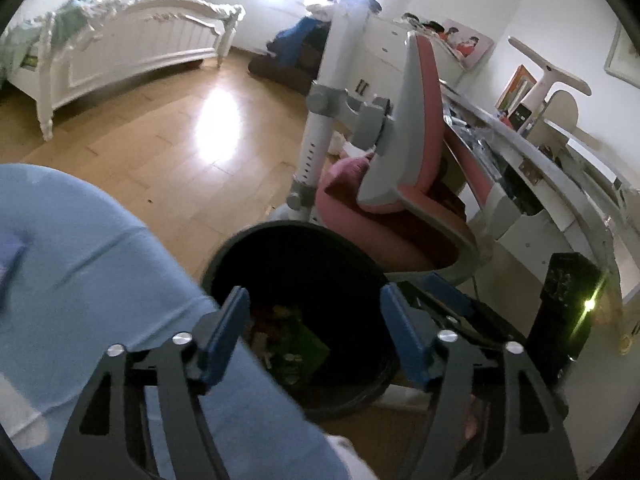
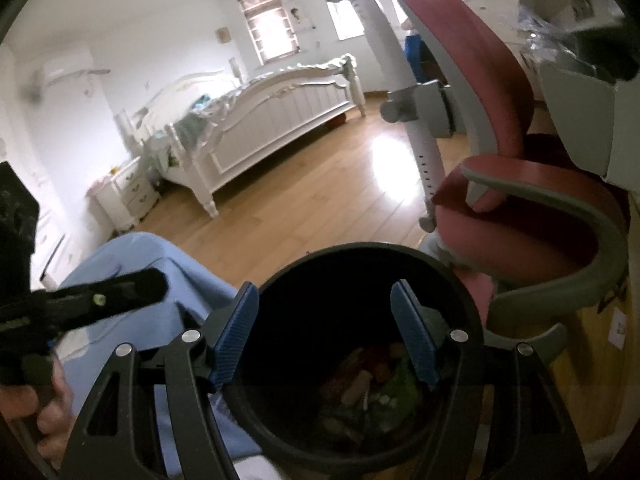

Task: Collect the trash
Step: 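Grasp the gold wrapper with the left tool while the right tool grasps the clear bottle cap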

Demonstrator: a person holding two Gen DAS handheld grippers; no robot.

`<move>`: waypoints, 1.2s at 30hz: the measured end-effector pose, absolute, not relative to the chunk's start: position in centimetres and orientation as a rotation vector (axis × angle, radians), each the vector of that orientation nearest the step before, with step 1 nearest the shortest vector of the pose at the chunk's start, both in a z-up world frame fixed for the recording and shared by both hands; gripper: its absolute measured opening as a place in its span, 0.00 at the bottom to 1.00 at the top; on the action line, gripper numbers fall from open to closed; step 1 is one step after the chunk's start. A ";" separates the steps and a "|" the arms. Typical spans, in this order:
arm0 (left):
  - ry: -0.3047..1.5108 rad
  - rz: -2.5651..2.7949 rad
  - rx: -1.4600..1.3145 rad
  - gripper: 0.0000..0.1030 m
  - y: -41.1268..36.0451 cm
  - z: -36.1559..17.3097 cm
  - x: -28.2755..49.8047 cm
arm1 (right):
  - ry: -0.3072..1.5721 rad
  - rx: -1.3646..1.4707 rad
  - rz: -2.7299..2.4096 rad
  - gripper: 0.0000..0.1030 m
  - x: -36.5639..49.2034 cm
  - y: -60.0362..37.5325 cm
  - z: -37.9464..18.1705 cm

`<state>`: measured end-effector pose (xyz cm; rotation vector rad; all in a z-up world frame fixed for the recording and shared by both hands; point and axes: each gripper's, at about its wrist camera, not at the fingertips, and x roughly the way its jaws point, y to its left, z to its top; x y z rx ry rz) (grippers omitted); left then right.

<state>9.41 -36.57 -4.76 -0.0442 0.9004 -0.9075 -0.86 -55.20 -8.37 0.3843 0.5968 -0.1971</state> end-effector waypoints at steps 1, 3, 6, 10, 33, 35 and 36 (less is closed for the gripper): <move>0.891 -0.899 -0.042 0.68 -35.9 -4.5 9.4 | 0.600 0.381 -0.189 0.67 -0.8 -54.8 -8.3; 0.874 -0.871 -0.033 0.68 -34.2 -3.9 9.6 | 0.608 0.376 -0.168 0.67 -0.4 -53.8 -8.0; 0.854 -0.791 -0.029 0.68 -30.1 -3.2 10.4 | 0.623 0.363 -0.117 0.67 0.5 -51.8 -7.3; 0.830 -0.697 -0.015 0.68 -24.6 -2.6 11.6 | 0.637 0.322 -0.032 0.67 2.1 -47.8 -6.2; 0.864 -0.559 0.200 0.17 -7.3 -6.9 12.6 | 0.788 -0.215 0.542 0.67 16.3 -19.5 -3.2; 0.864 -0.531 0.159 0.17 -5.3 -6.6 11.8 | 0.812 -0.230 0.544 0.67 17.5 -18.3 -3.7; 0.862 -0.523 0.140 0.17 -4.6 -6.5 11.7 | 0.821 -0.231 0.542 0.67 18.0 -18.0 -4.0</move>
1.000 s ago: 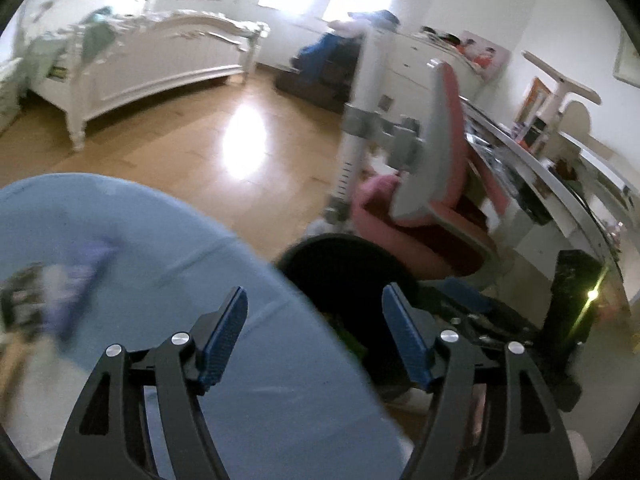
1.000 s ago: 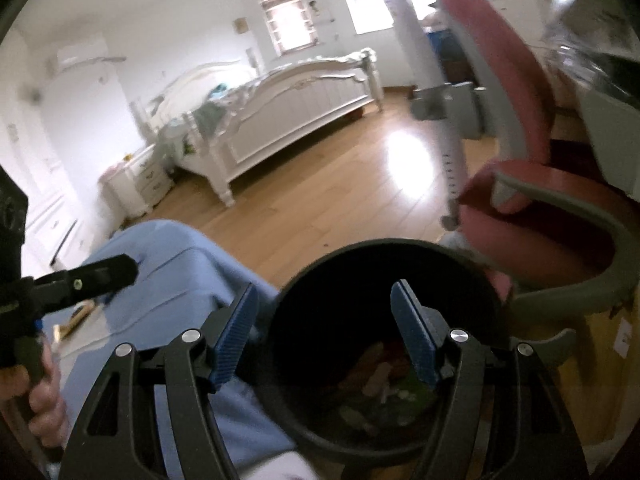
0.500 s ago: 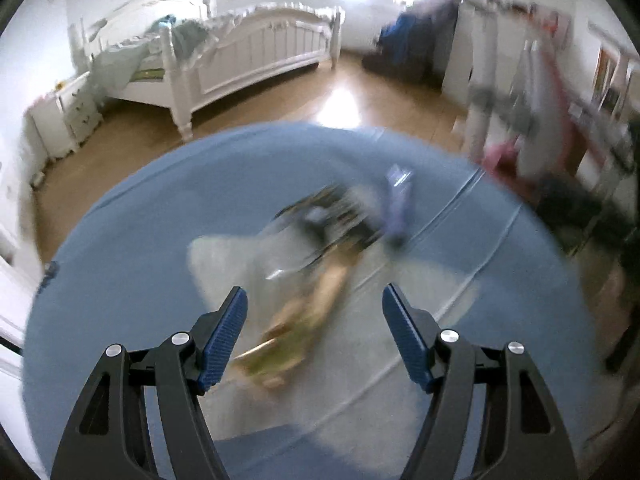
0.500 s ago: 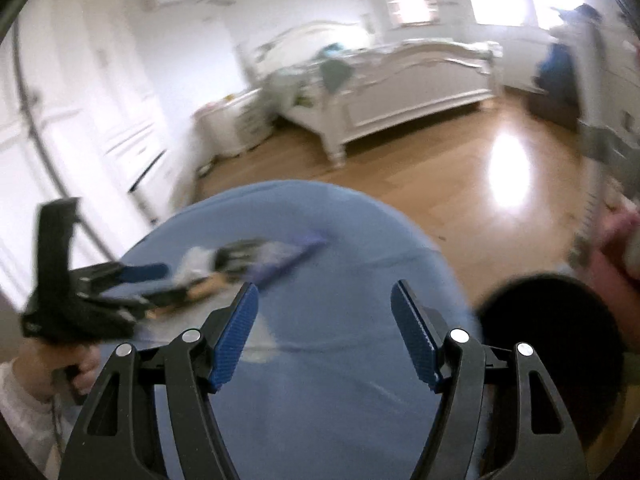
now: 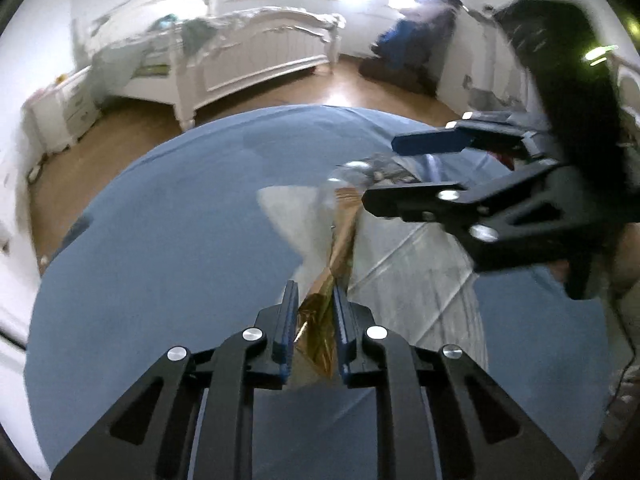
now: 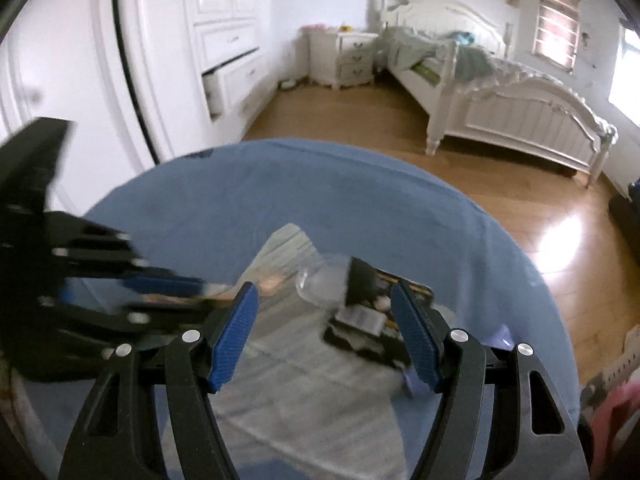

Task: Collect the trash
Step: 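Grasp the gold wrapper with the left tool while the right tool grasps the clear bottle cap, then carry the gold wrapper and clear cap with both tools over the bin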

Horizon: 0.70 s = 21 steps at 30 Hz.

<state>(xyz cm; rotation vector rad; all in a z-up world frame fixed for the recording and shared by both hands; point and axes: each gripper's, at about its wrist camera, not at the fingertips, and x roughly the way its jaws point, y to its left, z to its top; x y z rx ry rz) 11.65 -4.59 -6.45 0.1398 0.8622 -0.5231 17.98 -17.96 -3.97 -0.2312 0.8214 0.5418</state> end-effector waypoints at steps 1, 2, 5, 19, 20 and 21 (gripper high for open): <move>0.857 -0.515 0.105 0.17 -3.5 -6.0 11.2 | 0.832 -0.232 0.535 0.67 18.6 -17.5 -4.3; 0.843 -0.510 0.072 0.17 -2.7 -5.5 10.9 | 0.844 -0.235 0.525 0.67 19.2 -17.1 -4.6; 0.812 -0.457 0.007 0.17 -0.7 -4.4 10.2 | 0.869 -0.266 0.474 0.63 20.3 -15.8 -5.8; 0.792 -0.487 -0.127 0.17 -2.0 -2.7 10.2 | 0.794 -0.071 0.500 0.17 16.1 -19.9 -2.9; 0.791 -0.497 -0.128 0.17 -2.5 -2.5 10.3 | 0.774 -0.046 0.494 0.17 15.3 -21.0 -2.3; 0.788 -0.511 -0.127 0.17 -3.3 -2.2 10.3 | 0.758 -0.026 0.488 0.17 14.7 -21.8 -1.9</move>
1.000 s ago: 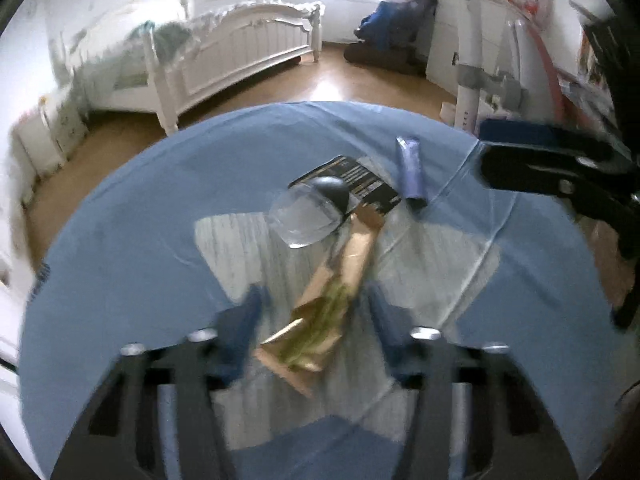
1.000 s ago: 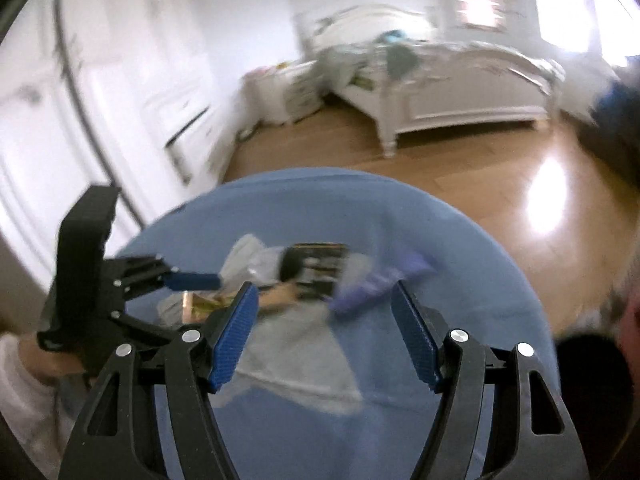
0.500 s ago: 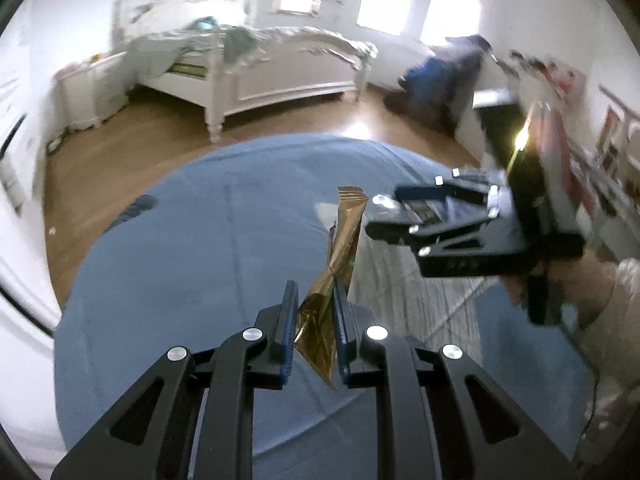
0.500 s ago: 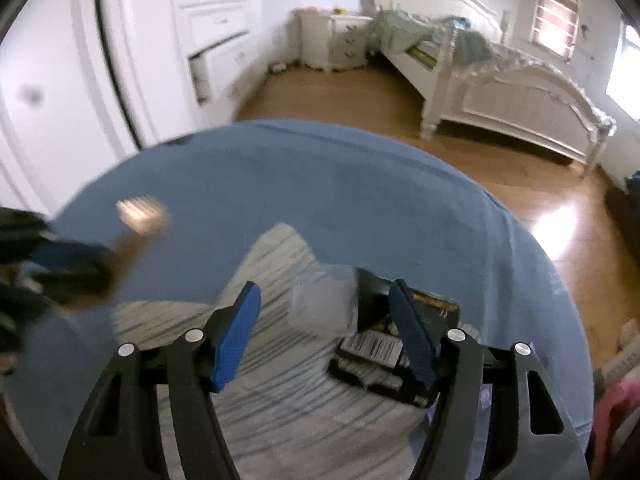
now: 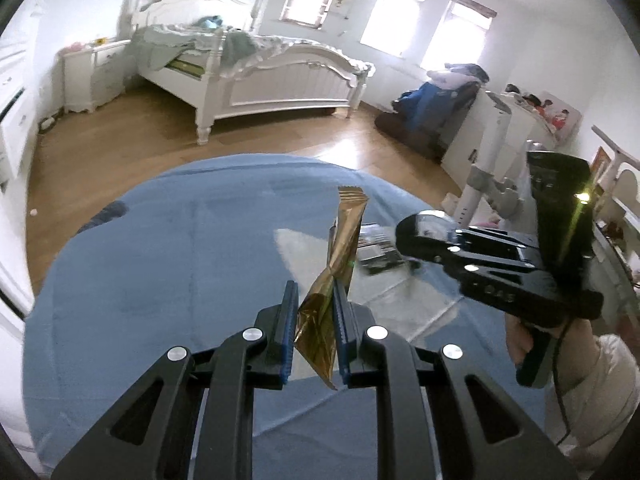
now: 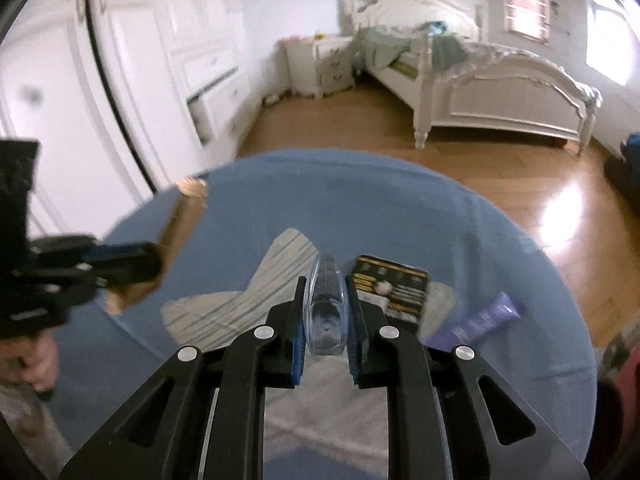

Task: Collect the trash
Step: 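Carry the gold wrapper and clear cap with both tools over the bin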

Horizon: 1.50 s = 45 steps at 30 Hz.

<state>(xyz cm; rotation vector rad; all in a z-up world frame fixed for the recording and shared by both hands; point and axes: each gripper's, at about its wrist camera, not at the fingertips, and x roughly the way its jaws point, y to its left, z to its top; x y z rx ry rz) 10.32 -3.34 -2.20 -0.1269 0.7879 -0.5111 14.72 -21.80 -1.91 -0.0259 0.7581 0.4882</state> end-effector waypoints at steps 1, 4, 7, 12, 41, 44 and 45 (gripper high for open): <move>0.785 -0.521 -0.126 0.17 -4.0 -2.0 10.2 | 0.736 0.009 0.480 0.17 13.9 -23.1 -1.4; 0.776 -0.566 -0.129 0.17 -6.9 -1.2 10.0 | 0.678 0.104 0.441 0.17 11.7 -26.9 -0.2; 0.770 -0.615 -0.128 0.17 -10.3 -0.6 10.0 | 0.619 0.156 0.371 0.17 9.4 -30.8 0.5; 0.784 -0.719 -0.124 0.17 -16.9 -0.5 10.3 | 0.555 0.198 0.231 0.17 6.0 -37.6 0.5; 0.967 -0.984 -0.008 0.17 -39.8 -6.1 9.3 | 0.578 0.422 -0.130 0.17 -1.4 -57.8 -9.3; 0.975 -0.982 -0.001 0.17 -40.3 -6.3 9.3 | 0.586 0.430 -0.127 0.17 -1.4 -58.0 -9.7; 0.977 -0.981 0.002 0.17 -40.4 -6.4 9.3 | 0.588 0.432 -0.126 0.17 -1.4 -58.0 -9.8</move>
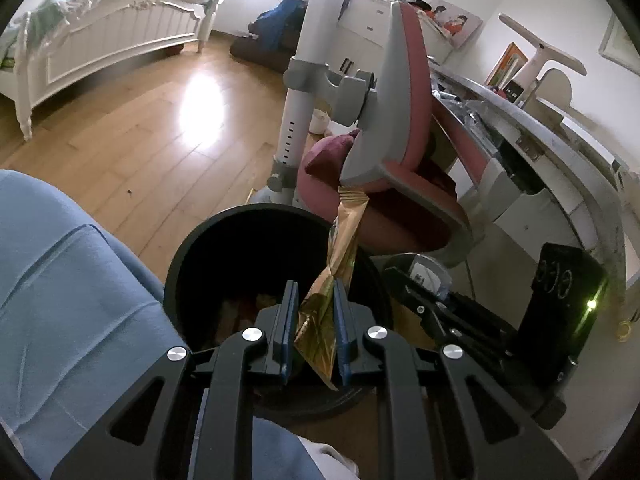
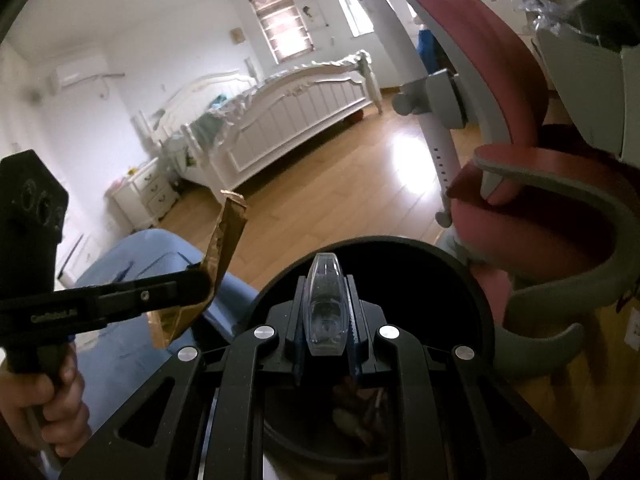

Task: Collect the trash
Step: 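Carry the gold wrapper and clear cap with both tools over the bin, then open both tools to drop the wrapper and cap into the bin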

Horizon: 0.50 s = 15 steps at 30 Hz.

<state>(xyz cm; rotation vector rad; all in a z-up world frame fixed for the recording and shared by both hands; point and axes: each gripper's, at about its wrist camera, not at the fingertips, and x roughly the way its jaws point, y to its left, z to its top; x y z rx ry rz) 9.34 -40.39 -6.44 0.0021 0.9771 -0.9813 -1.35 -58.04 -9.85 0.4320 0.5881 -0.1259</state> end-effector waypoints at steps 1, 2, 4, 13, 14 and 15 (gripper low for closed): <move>0.979 -0.981 0.004 0.17 -40.7 -6.5 9.3 | 0.589 0.433 -0.126 0.17 -1.5 -57.8 -9.7; 0.979 -0.981 0.006 0.17 -40.9 -6.6 9.3 | 0.591 0.434 -0.127 0.17 -1.5 -57.9 -9.8; 0.982 -0.982 0.011 0.17 -41.2 -6.7 9.2 | 0.594 0.437 -0.129 0.17 -1.6 -57.9 -9.9; 0.989 -0.993 0.023 0.19 -42.1 -7.0 9.1 | 0.609 0.444 -0.144 0.17 -1.8 -58.1 -10.1; 0.989 -0.991 0.023 0.19 -42.0 -7.0 9.1 | 0.611 0.445 -0.144 0.17 -1.7 -58.1 -10.2; 0.986 -0.987 0.024 0.19 -42.0 -7.0 9.1 | 0.615 0.444 -0.145 0.17 -1.7 -58.0 -10.2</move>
